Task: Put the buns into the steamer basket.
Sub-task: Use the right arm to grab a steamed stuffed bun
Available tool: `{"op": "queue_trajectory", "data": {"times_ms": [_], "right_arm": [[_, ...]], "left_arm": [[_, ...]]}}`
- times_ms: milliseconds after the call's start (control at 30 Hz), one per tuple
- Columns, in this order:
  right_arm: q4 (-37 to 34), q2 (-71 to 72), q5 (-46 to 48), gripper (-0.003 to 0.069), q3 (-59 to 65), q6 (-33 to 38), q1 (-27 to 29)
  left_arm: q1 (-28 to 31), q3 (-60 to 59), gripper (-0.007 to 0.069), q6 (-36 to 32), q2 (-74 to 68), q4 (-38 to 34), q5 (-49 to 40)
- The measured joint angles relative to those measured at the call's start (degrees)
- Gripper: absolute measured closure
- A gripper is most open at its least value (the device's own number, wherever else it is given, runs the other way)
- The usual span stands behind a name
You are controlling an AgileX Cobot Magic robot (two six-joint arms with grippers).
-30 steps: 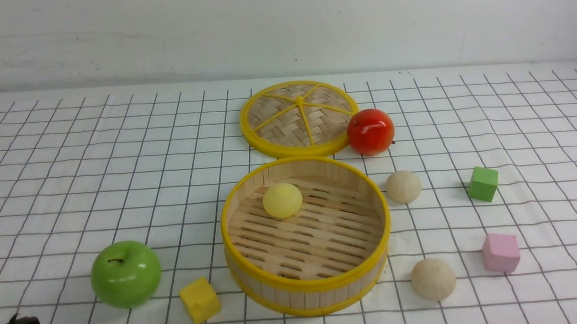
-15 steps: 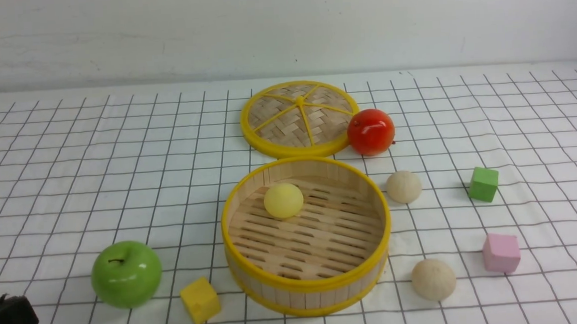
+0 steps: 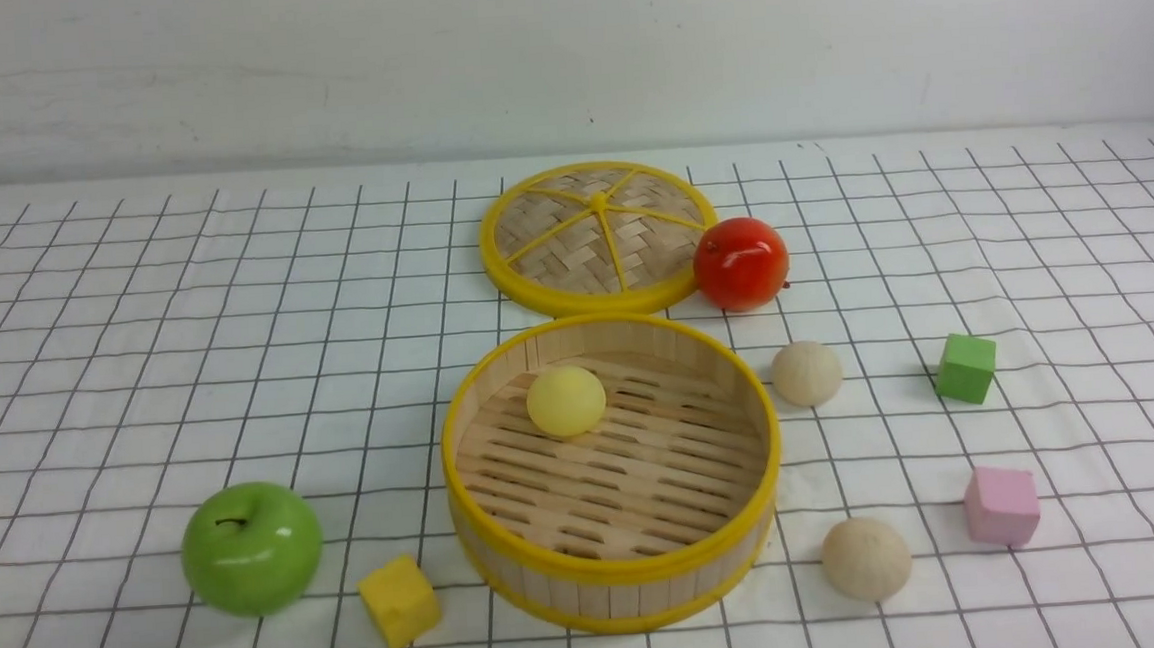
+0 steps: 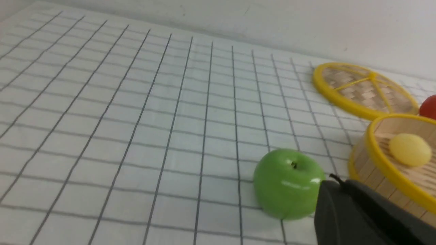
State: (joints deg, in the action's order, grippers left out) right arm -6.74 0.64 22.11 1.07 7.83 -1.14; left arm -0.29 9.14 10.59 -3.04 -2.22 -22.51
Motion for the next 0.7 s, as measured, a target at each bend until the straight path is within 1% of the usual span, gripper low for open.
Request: {"op": "queue_trajectory", "data": {"times_ms": [233, 400, 700], "right_arm": [[0.0, 0.0, 0.0, 0.0419, 0.0, 0.07, 0.0], [0.0, 0.0, 0.05, 0.0419, 0.0, 0.07, 0.0], [0.0, 0.0, 0.05, 0.0419, 0.0, 0.07, 0.0]], "left_arm": [[0.05, -10.08, 0.0629, 0.0, 3.58, 0.12, -0.52], [0.05, -10.85, 0.0628, 0.0, 3.64, 0.26, 1.24], [0.05, -10.91, 0.0623, 0.0, 3.64, 0.19, 1.3]]}}
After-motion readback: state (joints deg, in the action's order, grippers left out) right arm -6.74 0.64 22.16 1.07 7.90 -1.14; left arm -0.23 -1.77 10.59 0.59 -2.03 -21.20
